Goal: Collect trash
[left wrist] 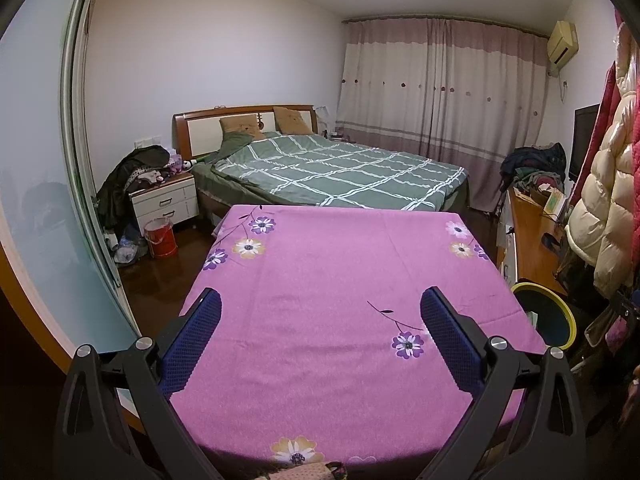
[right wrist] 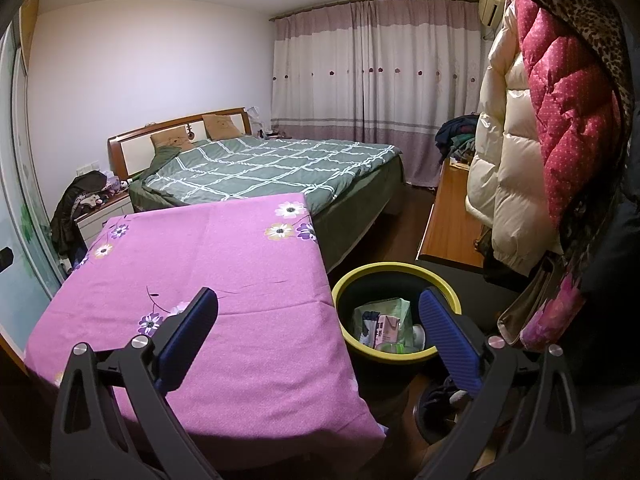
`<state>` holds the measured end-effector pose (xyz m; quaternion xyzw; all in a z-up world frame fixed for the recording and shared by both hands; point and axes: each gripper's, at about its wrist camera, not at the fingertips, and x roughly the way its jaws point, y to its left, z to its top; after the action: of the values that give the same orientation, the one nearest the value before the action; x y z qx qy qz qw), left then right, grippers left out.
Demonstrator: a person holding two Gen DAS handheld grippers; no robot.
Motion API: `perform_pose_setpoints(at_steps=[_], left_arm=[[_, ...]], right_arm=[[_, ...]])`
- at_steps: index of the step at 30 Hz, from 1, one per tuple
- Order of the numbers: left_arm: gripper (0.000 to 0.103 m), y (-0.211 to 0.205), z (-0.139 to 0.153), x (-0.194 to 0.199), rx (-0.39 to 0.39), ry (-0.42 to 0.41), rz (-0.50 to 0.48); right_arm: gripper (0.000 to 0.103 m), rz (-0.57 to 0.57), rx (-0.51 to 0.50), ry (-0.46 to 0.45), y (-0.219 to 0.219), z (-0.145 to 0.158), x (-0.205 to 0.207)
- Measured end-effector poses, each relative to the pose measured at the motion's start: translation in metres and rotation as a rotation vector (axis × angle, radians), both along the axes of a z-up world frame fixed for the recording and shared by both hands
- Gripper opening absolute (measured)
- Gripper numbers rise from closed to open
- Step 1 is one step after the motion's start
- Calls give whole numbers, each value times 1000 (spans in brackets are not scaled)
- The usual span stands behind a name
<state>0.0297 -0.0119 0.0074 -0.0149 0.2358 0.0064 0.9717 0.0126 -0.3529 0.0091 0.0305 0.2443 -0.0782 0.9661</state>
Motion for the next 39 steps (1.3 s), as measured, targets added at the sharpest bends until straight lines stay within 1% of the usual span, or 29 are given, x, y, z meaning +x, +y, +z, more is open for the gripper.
perform_pose_setpoints(at_steps=[39], left_arm=[[98, -5, -6, 3, 15, 8, -15]], right_arm=[[96, 13, 19, 9, 1, -5, 4]])
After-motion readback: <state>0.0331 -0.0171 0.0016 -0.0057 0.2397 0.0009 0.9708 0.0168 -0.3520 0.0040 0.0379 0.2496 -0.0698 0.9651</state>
